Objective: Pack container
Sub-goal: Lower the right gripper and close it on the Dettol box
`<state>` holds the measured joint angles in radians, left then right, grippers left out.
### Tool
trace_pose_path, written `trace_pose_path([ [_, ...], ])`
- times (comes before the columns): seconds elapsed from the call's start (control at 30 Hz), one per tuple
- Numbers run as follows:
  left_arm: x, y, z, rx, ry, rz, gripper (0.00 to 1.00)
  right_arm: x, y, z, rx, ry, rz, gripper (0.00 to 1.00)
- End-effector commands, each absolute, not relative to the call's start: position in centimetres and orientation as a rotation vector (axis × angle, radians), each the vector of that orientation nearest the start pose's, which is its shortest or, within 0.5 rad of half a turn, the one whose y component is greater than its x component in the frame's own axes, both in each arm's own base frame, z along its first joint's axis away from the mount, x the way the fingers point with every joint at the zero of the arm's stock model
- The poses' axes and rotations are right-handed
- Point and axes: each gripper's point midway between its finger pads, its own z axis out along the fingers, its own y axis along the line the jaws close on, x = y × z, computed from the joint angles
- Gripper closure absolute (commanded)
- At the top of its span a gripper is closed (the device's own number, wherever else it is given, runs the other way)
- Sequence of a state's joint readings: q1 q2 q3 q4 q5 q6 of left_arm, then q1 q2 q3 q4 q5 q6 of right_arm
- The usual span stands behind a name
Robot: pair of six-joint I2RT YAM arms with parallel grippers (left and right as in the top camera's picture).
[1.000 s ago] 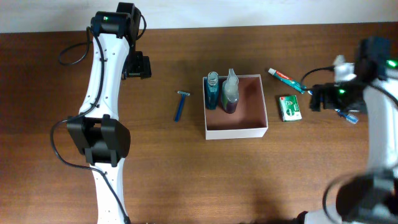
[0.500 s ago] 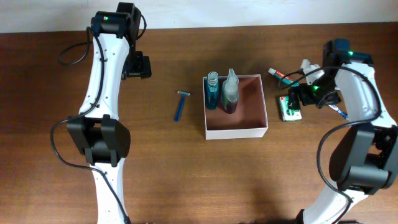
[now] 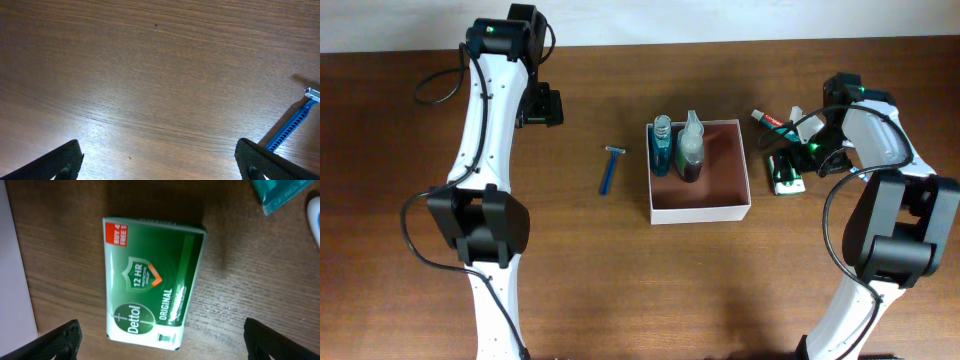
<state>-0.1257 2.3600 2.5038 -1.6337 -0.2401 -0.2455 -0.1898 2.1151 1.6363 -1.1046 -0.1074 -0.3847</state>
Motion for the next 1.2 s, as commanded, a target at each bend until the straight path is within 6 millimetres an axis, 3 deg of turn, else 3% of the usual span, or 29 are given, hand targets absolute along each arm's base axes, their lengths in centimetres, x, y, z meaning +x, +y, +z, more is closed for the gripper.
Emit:
trace_pose_path([
  [0.0,46.2,-1.6,15.7,-0.181,2.986,0.331,0.01,39.9,-5.0,2.7,-0.317,3.107,0.196,0.01],
  [0.37,46.2,-1.6,15.7,-0.181,2.987,0.331,0.01,41.0,-3.3,2.3,-0.362,3.074,0.176,0.01],
  [1.17,45.9,-1.6,15.7,-0.179,2.998,0.336,0.01,40.8,-3.8,0.6,-0.313,3.104,0.137,0.01],
])
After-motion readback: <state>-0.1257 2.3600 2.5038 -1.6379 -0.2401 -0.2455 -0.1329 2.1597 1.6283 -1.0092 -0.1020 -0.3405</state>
